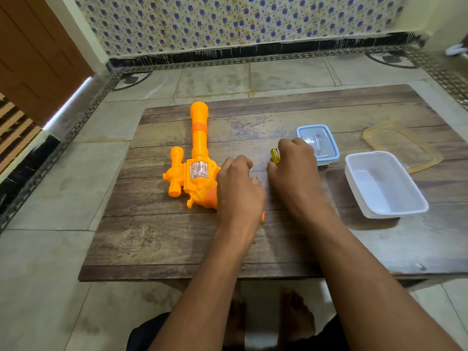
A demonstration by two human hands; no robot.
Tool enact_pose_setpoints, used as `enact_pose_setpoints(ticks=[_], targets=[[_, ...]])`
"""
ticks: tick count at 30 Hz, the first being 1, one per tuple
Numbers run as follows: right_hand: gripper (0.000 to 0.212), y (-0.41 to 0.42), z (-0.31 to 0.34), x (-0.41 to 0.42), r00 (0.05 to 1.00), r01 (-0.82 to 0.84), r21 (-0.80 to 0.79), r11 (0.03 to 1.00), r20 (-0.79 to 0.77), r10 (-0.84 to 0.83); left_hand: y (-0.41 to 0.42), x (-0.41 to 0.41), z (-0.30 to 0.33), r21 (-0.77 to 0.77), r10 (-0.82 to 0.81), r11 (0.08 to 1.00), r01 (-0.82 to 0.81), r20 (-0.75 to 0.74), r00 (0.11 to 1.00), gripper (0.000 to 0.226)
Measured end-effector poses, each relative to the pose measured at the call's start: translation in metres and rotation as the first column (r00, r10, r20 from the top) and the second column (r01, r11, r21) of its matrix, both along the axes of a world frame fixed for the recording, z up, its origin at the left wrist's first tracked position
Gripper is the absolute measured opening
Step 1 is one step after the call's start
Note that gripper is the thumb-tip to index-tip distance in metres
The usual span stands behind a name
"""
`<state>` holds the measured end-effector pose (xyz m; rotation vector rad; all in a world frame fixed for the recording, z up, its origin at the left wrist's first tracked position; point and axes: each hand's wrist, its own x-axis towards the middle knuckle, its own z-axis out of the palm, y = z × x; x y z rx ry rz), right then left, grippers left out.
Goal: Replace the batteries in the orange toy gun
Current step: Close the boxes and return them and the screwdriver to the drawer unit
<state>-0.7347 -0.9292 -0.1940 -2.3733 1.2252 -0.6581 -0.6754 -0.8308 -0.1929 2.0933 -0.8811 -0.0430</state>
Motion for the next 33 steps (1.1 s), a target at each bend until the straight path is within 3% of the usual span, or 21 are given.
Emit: enact_pose_setpoints(ticks=[6, 8, 17, 23, 28, 33], targets=[[0.026, -0.001, 0.000, -0.002, 1.000, 0.005, 0.004, 1.000, -0.017, -0.005, 0.000, 0.000, 0.000, 0.012, -0.004, 1.000, 0.004, -0.037, 0.999, 0.032], [0.018, -0.002, 0.000, -0.005, 1.000, 0.010, -0.008, 1.000, 0.006, -0.010, -0.001, 0.000, 0.001, 0.010, -0.006, 1.000, 0.006, -0.047, 0.999, 0.033], [0.011, -0.007, 0.035, -0.044, 0.923, 0.089, -0.155, 0.984, 0.383, -0.023, -0.023, -0.016, 0.008, -0.115, -0.069, 0.992, 0.060, -0.077, 0.995, 0.022], [0.008, -0.038, 0.059, -0.111, 0.879, 0.246, -0.187, 0.951, 0.457, -0.137, -0.061, -0.065, 0.020, -0.204, -0.205, 0.958, 0.202, 0.005, 0.979, 0.018], [0.020, -0.068, 0.054, -0.161, 0.869, 0.331, -0.102, 0.938, 0.420, -0.261, -0.076, -0.094, 0.020, -0.099, -0.417, 0.901, 0.422, 0.063, 0.907, 0.040], [0.031, -0.086, 0.029, -0.186, 0.921, 0.325, 0.047, 0.945, 0.211, -0.327, -0.075, -0.100, 0.016, 0.110, -0.624, 0.781, 0.615, 0.087, 0.777, 0.061]])
